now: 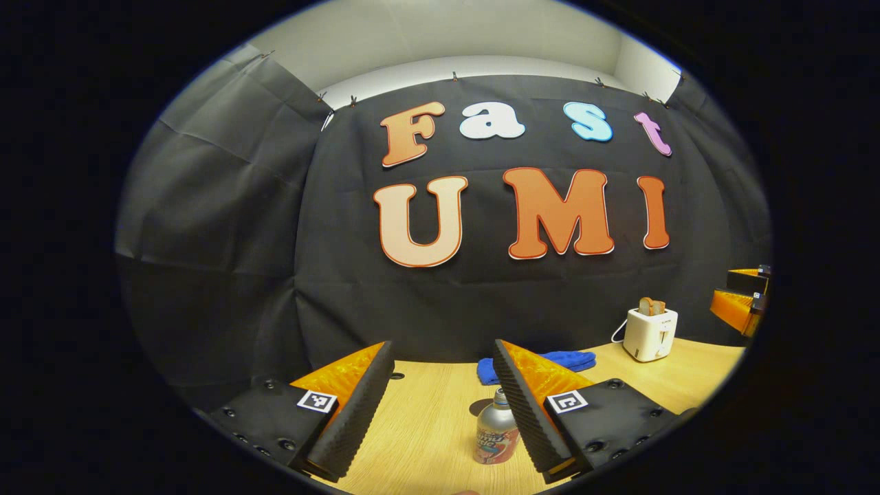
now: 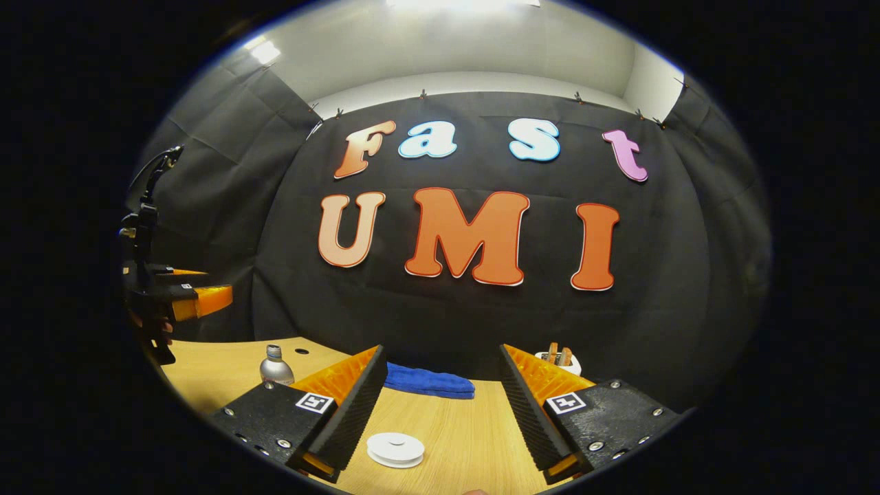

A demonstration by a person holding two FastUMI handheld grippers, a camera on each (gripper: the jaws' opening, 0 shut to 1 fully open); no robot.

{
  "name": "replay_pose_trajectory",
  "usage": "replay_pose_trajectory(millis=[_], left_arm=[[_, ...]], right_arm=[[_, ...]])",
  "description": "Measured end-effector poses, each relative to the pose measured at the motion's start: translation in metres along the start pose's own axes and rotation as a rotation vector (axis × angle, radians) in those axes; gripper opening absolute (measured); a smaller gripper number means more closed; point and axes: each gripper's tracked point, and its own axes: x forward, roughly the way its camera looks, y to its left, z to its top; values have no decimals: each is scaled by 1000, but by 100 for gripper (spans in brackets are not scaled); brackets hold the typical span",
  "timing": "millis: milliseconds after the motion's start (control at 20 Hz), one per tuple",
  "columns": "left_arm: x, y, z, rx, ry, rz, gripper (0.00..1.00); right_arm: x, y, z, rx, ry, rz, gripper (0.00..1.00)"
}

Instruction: Open the teacup lid with one hand, grasp the water bottle and pour water into the teacup with the other hand; after pouring, place the water bottle on the coaster and then close the teacup lid.

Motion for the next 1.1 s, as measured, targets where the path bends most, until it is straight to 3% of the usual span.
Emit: replay_pose_trajectory(millis=[250, 700, 850, 1100], left_arm=[[9, -15, -1, -3, -4, -43, 95], [19, -25, -51, -30, 81, -93, 97], [18, -25, -68, -24, 110, -94, 97], [14, -28, -90, -16, 147, -100, 95]], right_arm=[[11, 4, -6, 13, 13, 14, 96], [23, 8, -54, 19, 115, 29, 96], [27, 15, -75, 5, 156, 50, 96], [31, 36, -131, 11, 289, 116, 88]])
